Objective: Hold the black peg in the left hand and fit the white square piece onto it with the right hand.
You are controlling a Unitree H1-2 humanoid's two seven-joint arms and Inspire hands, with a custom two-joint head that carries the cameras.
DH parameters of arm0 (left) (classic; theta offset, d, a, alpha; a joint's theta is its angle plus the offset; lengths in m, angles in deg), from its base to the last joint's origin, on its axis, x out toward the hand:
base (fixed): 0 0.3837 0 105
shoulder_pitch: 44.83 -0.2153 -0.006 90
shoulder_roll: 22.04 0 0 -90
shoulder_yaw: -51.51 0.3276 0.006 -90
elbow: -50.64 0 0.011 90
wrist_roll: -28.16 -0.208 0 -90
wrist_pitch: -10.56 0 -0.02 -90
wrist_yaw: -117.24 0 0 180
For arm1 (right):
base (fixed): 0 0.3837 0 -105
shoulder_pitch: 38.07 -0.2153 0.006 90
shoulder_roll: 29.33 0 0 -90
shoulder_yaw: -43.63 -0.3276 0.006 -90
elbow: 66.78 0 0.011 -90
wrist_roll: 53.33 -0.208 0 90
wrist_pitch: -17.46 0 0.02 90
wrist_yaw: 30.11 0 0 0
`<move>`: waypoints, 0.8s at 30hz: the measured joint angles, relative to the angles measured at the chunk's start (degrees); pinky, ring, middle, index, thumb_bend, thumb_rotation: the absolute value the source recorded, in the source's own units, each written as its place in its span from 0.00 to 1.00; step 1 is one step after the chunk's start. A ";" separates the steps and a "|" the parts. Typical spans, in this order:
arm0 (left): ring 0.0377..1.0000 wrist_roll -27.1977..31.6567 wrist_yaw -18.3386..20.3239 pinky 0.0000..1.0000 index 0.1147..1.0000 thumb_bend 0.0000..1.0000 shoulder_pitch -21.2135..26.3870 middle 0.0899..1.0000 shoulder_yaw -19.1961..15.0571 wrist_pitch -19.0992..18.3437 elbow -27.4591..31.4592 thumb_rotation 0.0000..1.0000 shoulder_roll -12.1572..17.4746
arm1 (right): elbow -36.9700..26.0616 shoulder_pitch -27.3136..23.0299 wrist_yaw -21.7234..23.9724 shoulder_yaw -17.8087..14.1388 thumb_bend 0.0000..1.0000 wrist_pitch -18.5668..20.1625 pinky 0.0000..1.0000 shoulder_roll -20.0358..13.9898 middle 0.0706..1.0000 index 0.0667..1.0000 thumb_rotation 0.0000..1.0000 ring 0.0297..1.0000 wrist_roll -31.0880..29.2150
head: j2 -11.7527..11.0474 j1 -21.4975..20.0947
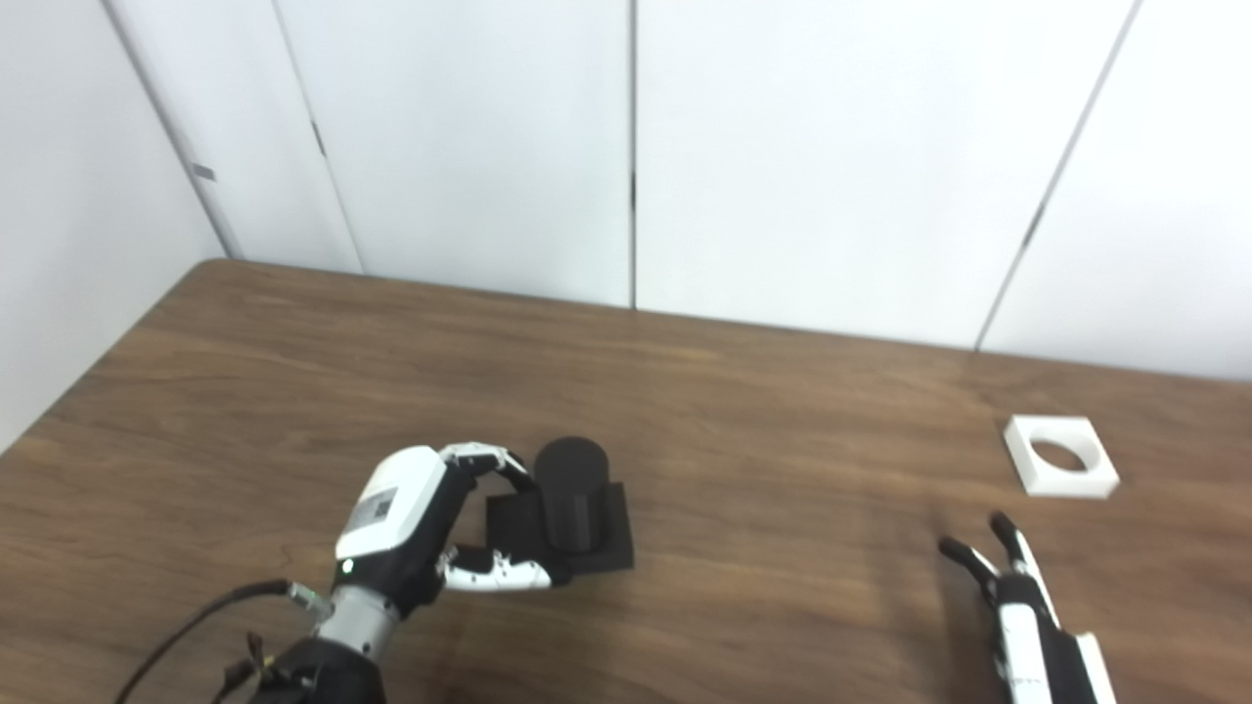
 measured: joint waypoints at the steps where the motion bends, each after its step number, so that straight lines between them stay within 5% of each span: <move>1: 0.82 0.21 0.33 0.71 0.42 0.51 -0.71 0.74 0.56 0.86 0.00 0.05 -0.34 | -0.14 0.04 -0.03 0.12 0.44 0.00 1.00 0.02 0.81 0.94 1.00 0.91 0.07 | 0.44 -0.87; 8: 0.84 0.46 2.01 0.72 0.42 0.51 -4.30 0.77 5.55 7.00 -0.65 0.05 -0.38 | -0.53 0.20 -0.32 0.95 0.50 0.54 1.00 0.08 0.80 0.95 1.00 0.90 0.36 | 1.84 -2.29; 24: 0.85 -2.55 -5.12 0.88 0.42 0.51 -7.33 0.79 8.79 21.61 -8.17 0.05 -0.24 | -2.68 0.21 -1.49 2.16 0.53 4.70 1.00 0.22 0.79 0.92 1.00 0.91 1.83 | 3.69 -8.87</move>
